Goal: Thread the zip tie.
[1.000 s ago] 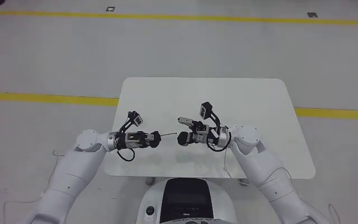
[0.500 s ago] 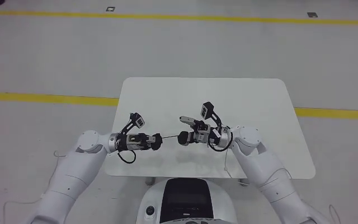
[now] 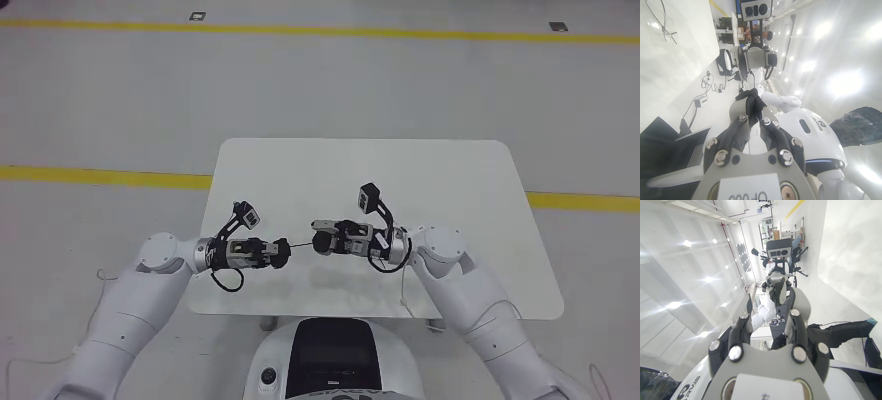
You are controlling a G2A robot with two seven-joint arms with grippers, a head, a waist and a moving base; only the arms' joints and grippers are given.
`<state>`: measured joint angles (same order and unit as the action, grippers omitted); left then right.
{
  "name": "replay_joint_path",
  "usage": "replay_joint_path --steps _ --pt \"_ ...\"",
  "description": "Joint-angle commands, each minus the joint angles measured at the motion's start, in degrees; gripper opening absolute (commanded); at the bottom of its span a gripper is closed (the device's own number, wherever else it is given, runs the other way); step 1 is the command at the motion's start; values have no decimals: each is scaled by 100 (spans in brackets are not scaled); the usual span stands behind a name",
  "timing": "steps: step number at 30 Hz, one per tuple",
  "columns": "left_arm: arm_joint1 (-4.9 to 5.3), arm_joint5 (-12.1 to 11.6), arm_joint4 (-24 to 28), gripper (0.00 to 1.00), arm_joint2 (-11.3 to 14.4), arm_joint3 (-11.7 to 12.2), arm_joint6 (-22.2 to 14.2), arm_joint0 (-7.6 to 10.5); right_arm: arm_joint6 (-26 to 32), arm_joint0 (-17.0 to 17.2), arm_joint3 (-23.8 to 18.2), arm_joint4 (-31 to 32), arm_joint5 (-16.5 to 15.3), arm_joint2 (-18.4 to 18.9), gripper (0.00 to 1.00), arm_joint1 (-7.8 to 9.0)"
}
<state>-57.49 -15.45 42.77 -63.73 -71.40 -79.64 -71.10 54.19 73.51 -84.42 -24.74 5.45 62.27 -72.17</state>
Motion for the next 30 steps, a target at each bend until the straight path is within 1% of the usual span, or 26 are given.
replay_joint_path --steps 1,6,7,8,9,11,14,17,22,26,30 --pt "0 0 0 0 0 0 0 0 -3 -3 -9 34 -3 -8 29 9" --pt "0 0 0 0 0 0 0 0 44 -10 -32 79 -23 -32 29 32" --pt "-1 8 -4 0 3 -5 43 -5 68 -12 -41 76 -34 -32 30 36" --pt "-4 35 -10 0 13 -38 164 -20 91 -14 -46 79 -47 -29 31 42" --pt "-3 67 7 0 13 -62 222 -33 117 -14 -51 76 -64 -23 30 49" --pt "3 85 45 0 -6 -45 239 -38 166 -18 -52 71 -92 -22 31 58" --pt "11 96 115 0 -29 28 217 -27 204 -26 -46 64 -113 -23 29 72" --pt "13 114 185 0 -32 103 174 1 201 -36 -38 74 -116 -25 23 84" --pt "8 129 239 0 4 181 135 35 201 -43 -44 82 -127 -28 16 103" --pt "-4 123 292 0 58 199 117 49 208 -50 -53 126 -113 -57 15 118" --pt "-5 124 298 0 62 201 113 51 180 -61 -63 193 -93 -96 17 131"
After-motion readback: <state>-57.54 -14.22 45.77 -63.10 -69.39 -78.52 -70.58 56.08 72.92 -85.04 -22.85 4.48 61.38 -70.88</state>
